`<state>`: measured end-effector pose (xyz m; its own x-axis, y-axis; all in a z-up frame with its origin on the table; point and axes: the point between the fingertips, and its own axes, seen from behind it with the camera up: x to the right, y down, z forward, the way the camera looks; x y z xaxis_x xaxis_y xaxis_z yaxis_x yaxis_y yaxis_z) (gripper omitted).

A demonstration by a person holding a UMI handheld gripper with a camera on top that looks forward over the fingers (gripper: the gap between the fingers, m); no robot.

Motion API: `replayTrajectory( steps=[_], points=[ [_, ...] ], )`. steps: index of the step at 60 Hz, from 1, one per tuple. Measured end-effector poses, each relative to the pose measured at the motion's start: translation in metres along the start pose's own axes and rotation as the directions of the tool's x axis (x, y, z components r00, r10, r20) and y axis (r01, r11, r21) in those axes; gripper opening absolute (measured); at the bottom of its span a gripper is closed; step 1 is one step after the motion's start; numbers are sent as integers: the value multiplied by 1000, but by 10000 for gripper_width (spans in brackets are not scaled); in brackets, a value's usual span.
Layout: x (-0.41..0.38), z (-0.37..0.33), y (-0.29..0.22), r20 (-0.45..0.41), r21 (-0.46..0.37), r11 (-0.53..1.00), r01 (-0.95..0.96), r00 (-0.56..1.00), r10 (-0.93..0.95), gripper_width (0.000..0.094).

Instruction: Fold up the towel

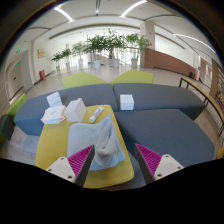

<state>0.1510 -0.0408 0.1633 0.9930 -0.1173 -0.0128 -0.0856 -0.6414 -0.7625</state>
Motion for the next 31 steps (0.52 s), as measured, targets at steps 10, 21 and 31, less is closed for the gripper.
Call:
replayTrajectory(
  steps=[10, 21, 31],
  points=[
    [-35, -91, -5, 70, 42, 999, 21, 997, -24, 835],
    [-73, -156, 5, 102, 96, 989, 111, 987, -120, 835],
    [-85, -165, 11, 123, 93, 987, 134, 982, -145, 849]
  ],
)
